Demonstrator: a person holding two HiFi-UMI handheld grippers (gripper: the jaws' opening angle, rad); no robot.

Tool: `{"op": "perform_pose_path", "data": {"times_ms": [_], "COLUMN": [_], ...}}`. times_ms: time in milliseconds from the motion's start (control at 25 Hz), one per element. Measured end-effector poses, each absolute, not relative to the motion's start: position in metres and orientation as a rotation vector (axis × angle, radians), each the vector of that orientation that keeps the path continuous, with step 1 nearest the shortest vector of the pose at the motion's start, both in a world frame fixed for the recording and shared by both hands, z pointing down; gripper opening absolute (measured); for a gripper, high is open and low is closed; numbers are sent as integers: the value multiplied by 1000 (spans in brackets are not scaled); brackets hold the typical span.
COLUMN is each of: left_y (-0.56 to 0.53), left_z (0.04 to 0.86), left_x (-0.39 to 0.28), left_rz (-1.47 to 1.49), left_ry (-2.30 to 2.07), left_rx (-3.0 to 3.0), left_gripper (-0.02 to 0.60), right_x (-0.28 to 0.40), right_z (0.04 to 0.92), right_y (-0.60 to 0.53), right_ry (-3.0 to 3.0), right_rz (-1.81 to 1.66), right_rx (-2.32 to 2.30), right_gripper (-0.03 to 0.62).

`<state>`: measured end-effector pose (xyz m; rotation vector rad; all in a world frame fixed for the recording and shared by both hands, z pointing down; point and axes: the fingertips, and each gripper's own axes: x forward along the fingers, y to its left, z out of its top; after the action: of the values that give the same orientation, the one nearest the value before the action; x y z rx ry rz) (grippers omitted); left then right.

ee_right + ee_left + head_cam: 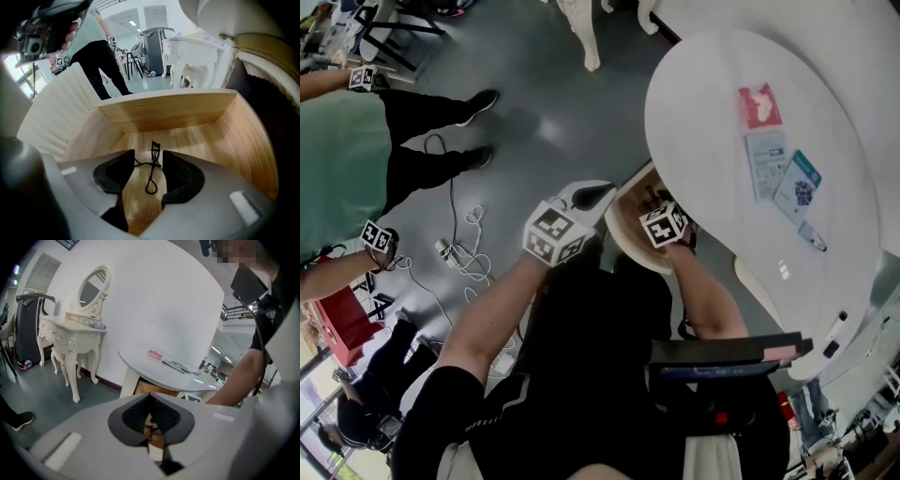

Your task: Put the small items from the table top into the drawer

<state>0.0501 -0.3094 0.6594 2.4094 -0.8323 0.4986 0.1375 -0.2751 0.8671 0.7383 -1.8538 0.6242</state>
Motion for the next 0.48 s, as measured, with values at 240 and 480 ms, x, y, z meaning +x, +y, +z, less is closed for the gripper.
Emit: {"op": "perform_pose_path", "data": {"times_ms": [240,480], "left_y": [-306,-297], "left_z": [634,606], "left_x": [50,47], "left_rz": [470,443], "left_ry": [-849,-868], "left_rx": [2431,2456], "left_gripper": [0,0], "right_x": [126,112], "right_z": [834,785], "right_y": [-261,-254], "right_ry": [-1941,-2049], "right_rz": [602,529], "right_rx": [677,659], "right_gripper": [98,22]}}
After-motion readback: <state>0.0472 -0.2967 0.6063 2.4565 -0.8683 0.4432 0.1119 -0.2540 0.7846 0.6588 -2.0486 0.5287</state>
